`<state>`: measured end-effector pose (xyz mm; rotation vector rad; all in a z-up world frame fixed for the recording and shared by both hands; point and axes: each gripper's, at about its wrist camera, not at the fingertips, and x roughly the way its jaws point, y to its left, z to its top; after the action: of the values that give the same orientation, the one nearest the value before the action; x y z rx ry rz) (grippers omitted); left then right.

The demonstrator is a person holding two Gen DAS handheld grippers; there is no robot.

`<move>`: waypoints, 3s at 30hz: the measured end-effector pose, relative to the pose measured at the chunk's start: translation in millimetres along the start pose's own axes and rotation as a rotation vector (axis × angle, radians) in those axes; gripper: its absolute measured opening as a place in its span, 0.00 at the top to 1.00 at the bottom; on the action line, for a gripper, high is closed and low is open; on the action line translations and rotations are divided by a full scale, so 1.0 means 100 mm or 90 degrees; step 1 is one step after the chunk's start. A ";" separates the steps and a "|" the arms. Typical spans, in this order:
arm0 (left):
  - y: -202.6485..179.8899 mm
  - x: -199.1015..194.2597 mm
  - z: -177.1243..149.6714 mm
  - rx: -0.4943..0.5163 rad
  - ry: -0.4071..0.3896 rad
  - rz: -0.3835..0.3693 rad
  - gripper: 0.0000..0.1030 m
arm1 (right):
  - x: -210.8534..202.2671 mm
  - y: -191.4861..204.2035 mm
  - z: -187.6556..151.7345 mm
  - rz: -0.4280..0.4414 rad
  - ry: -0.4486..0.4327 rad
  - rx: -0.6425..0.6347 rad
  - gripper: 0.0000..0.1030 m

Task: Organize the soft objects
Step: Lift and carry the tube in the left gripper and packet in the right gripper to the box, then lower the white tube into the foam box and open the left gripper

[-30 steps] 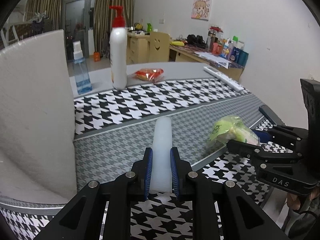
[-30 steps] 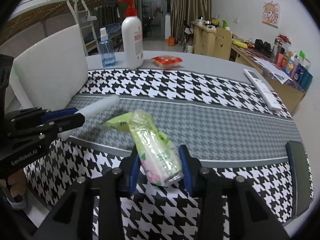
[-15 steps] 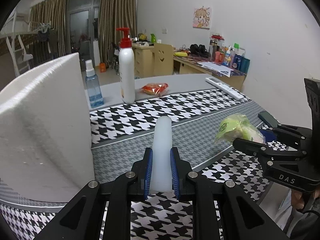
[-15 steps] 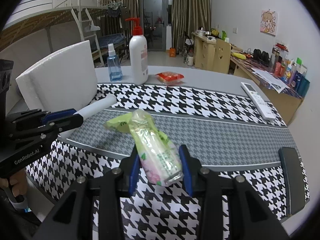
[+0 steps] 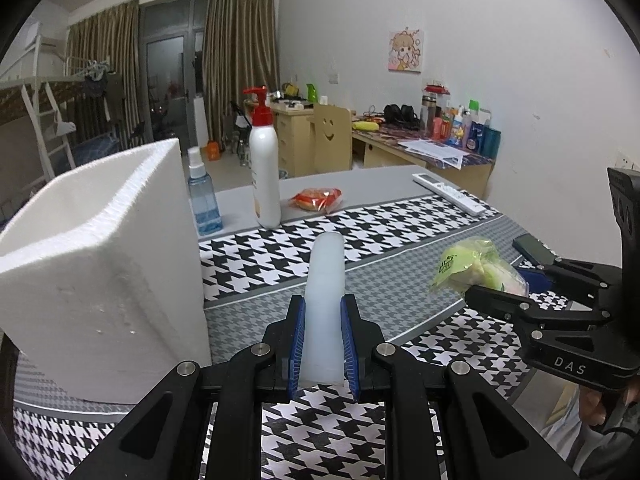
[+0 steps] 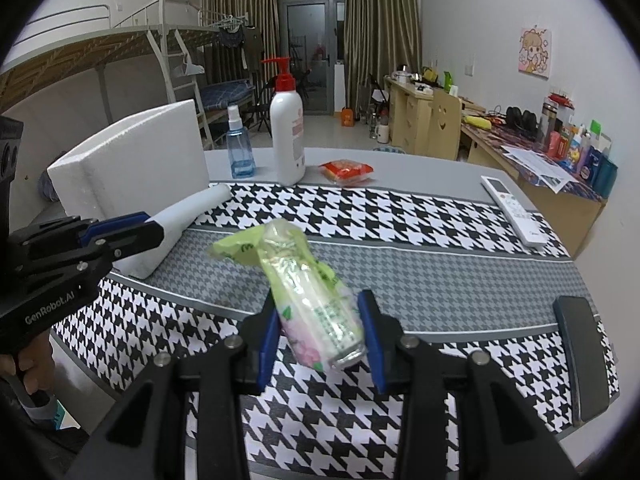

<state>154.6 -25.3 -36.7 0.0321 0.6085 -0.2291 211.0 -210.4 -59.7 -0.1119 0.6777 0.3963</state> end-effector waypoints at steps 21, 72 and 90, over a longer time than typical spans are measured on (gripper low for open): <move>0.04 -0.24 0.19 0.018 -0.052 0.039 0.81 | -0.26 0.07 0.22 0.023 -0.068 -0.009 0.59; 0.50 -0.74 0.64 -0.025 -0.182 0.158 0.81 | -0.36 0.56 0.88 0.112 -0.145 -0.018 0.59; 0.83 -0.69 0.65 -0.063 -0.174 0.242 0.81 | -0.09 0.79 1.08 0.151 -0.122 -0.041 0.59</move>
<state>155.1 63.1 53.1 0.0202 0.3307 0.1647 237.6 -116.1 32.2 -0.0530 0.4905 0.6480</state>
